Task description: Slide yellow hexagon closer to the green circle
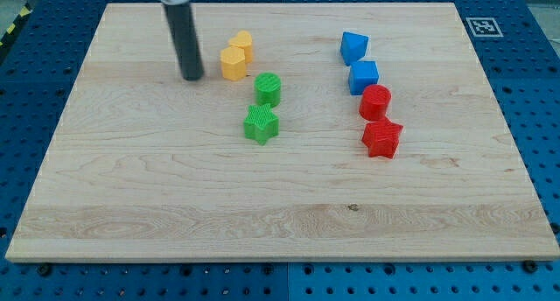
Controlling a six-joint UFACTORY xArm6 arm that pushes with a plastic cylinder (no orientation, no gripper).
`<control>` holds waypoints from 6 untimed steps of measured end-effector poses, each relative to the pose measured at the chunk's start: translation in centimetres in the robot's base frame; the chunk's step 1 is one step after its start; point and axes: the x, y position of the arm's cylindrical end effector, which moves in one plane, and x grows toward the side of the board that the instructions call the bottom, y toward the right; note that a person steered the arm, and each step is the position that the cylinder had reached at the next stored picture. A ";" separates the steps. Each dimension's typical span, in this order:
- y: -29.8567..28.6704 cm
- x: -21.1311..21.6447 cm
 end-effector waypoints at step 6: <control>6.5 -0.8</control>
